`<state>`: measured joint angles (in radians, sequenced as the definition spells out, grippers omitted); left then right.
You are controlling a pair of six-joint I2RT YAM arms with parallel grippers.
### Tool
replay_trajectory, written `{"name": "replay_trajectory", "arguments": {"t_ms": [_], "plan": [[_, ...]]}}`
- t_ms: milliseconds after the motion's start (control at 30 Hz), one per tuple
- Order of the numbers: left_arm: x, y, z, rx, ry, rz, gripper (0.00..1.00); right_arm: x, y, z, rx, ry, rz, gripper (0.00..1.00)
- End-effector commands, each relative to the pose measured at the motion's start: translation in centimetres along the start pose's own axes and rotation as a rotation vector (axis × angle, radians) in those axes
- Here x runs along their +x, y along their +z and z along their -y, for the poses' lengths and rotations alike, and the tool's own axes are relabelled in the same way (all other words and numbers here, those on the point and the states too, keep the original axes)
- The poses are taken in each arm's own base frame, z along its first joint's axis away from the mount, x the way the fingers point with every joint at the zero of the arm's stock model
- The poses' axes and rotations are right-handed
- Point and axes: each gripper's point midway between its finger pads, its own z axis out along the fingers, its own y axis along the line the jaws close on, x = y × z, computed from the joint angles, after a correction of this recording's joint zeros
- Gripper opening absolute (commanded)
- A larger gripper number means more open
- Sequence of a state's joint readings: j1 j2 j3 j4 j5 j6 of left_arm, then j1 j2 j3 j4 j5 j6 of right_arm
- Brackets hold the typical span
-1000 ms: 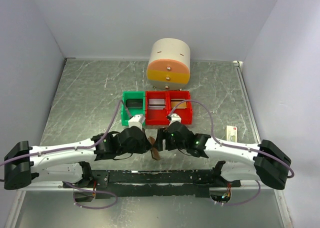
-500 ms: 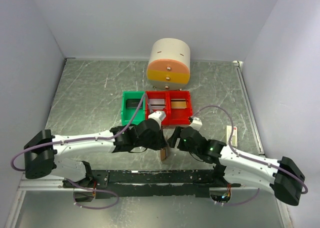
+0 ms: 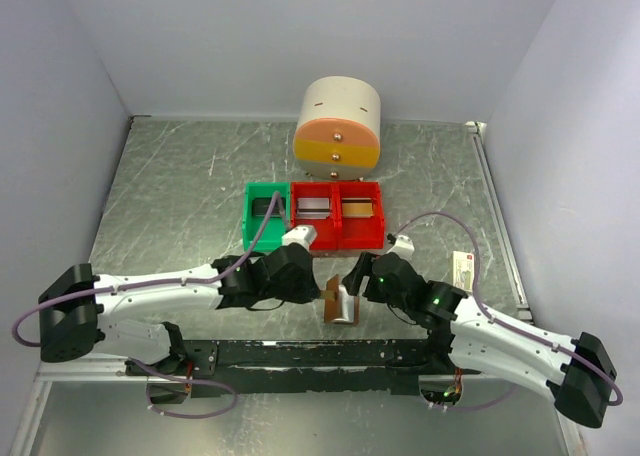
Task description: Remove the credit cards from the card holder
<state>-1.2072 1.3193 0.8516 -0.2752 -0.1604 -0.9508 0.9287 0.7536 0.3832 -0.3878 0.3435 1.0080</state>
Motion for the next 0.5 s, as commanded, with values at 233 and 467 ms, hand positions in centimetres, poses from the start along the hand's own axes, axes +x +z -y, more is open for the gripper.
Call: {"name": "replay_trajectory", "arguments": {"t_ms": [233,467], "plan": [[1.9,-2.6,-9.9,-0.361,0.038,0.026,0.07,1.5,-0.7,-8.5,-0.398,-0.044,-0.132,0.57],[2.6,-1.9,-10.0,-0.374,0.013,0.000,0.07,3.0,1.1,-9.9,-0.414,-0.055,-0.212,0.33]]}}
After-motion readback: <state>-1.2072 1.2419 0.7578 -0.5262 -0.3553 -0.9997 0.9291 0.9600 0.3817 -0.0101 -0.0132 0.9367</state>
